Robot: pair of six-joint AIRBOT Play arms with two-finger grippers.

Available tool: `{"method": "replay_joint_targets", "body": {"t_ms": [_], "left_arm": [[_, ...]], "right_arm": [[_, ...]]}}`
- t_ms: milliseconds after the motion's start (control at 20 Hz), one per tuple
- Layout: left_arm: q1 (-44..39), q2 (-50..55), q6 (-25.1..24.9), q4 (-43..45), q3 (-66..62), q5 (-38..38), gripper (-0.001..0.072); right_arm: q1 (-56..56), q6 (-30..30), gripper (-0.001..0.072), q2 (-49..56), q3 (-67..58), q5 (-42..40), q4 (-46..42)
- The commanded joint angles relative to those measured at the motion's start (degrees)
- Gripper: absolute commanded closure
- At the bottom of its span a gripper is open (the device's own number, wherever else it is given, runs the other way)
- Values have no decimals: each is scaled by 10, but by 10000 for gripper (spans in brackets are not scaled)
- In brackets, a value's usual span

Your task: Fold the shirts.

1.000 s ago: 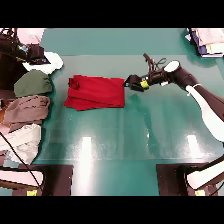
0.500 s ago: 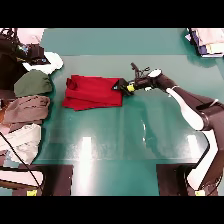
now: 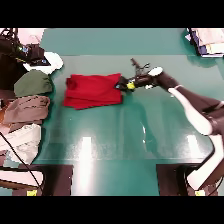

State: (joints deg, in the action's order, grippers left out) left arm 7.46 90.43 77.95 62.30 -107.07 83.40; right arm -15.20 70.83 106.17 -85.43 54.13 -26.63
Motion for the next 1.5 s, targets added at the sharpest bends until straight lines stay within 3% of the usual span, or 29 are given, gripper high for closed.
{"method": "replay_joint_targets", "body": {"t_ms": [0,350,600,800,1100,1150,1200,1250,1450], "left_arm": [[0,0,0,0,0,1,683],[0,0,3,-24,0,2,683],[0,0,18,-42,0,1,682],[0,0,17,-43,0,2,683],[0,0,16,-43,0,2,682],[0,0,16,-43,0,2,682],[0,0,15,-43,0,2,682],[0,0,15,-43,0,3,683],[0,0,15,-43,0,2,682]], "right_arm": [[82,-3,705,-124,105,-24,-61],[433,-2,704,-385,291,-63,-138],[690,-4,704,-464,379,-57,-142],[769,-4,705,-443,375,-1,-210],[773,19,696,-383,270,131,-337],[773,26,617,-379,249,149,-370],[773,26,323,-376,228,163,-402],[773,27,143,-376,211,172,-430],[773,68,139,-376,130,208,-478]]}}
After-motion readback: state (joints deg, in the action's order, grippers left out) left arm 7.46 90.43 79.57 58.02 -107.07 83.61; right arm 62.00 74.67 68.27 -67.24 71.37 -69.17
